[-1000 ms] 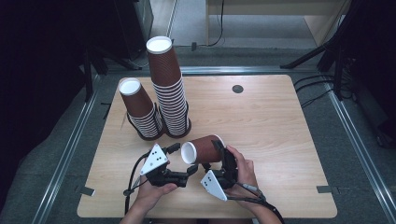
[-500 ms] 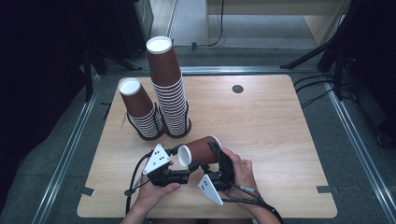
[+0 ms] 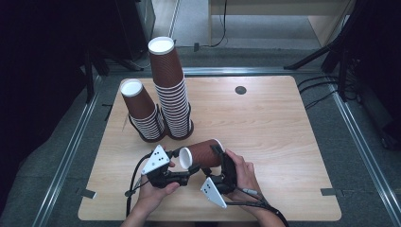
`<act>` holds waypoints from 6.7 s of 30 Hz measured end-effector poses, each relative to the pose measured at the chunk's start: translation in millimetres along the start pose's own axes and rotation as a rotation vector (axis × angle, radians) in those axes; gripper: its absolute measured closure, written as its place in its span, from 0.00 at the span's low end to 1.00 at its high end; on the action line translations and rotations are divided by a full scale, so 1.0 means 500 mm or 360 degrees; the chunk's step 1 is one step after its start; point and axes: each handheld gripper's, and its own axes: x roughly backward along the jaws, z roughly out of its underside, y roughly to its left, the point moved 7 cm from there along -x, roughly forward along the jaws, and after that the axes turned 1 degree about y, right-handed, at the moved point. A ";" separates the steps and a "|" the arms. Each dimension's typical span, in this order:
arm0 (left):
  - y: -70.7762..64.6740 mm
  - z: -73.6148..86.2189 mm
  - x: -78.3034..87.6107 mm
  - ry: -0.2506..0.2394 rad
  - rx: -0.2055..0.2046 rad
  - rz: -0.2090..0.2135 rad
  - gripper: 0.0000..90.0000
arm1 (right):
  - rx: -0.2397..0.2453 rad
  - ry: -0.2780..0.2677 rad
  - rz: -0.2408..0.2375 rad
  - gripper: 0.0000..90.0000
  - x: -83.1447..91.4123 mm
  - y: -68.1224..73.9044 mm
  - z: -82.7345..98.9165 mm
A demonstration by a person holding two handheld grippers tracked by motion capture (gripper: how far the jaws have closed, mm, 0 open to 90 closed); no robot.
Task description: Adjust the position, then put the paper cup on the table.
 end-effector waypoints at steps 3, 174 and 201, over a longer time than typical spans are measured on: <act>0.006 -0.003 0.006 -0.0023 0.0034 0.0014 0.26 | -0.0034 0.0012 -0.0013 0.01 0.001 -0.001 0.003; 0.001 -0.022 0.030 -0.0358 -0.0013 -0.0096 0.13 | -0.3919 -0.0255 -0.0300 0.12 -0.028 -0.121 -0.036; 0.073 0.014 0.054 -0.0258 0.0021 -0.0290 0.09 | -0.2956 -0.0330 0.0217 0.12 -0.019 -0.234 -0.001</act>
